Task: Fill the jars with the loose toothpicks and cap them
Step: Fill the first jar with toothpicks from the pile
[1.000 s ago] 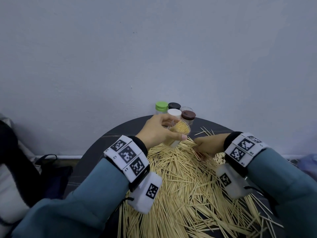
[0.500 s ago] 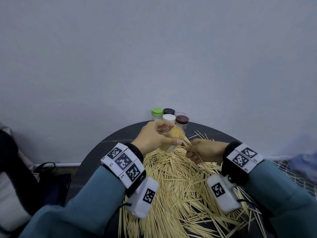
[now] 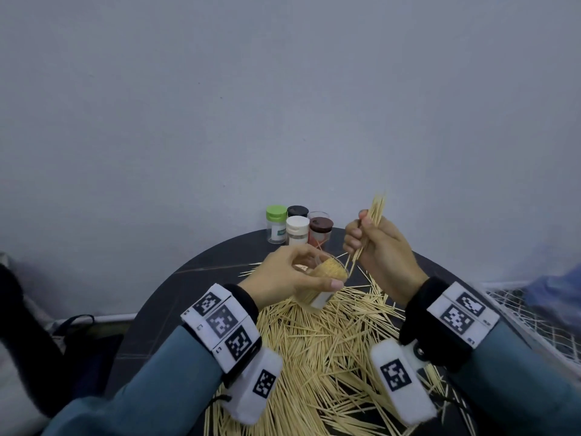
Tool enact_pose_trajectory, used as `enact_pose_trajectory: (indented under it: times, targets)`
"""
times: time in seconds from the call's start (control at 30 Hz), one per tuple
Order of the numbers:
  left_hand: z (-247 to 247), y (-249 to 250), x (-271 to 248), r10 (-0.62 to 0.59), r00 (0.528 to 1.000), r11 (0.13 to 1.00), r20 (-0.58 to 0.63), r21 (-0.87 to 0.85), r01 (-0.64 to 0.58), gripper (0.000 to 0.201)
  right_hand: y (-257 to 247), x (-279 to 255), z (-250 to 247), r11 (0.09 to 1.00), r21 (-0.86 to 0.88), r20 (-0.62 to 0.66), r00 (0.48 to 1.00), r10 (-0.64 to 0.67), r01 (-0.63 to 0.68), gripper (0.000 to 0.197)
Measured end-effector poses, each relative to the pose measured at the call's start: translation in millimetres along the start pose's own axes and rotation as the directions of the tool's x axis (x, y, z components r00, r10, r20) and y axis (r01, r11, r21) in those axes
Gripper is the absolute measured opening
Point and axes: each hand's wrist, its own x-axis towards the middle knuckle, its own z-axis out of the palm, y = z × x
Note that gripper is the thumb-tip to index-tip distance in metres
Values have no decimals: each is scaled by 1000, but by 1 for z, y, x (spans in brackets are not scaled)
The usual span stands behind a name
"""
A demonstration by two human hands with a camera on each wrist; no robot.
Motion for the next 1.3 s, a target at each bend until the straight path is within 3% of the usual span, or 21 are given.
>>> enact_pose_trajectory:
  times: [0.3, 0.6, 0.73, 0.87, 0.97, 1.17, 1.3]
  targets:
    - [7, -1, 0, 9, 996, 1000, 92, -13, -8, 46, -2, -4, 7, 994, -10, 44, 994, -104, 105, 24]
    - [7, 4, -3, 43, 998, 987, 53, -158, -35, 23, 15, -14, 0, 940, -330, 144, 989, -46, 92, 24]
    - [5, 2, -1, 13, 1000, 981, 12, -193, -11, 35, 17, -17, -1, 911, -404, 203, 979, 3, 80, 40]
    - [5, 3, -2, 34, 999, 969, 29, -244, -26, 37, 19, -20, -1, 884, -460, 247, 968, 43, 78, 34]
    - [4, 3, -3, 37, 999, 968, 31, -251, -28, 43, 16, -18, 0, 884, -460, 258, 965, 47, 80, 31]
    - [6, 4, -3, 11, 998, 977, 60, -214, 2, 25, 13, -15, 0, 945, -324, 252, 967, 34, 51, 26]
    - [7, 4, -4, 3, 997, 978, 83, -210, 14, 29, 14, -14, -2, 947, -316, 241, 970, 21, 58, 29]
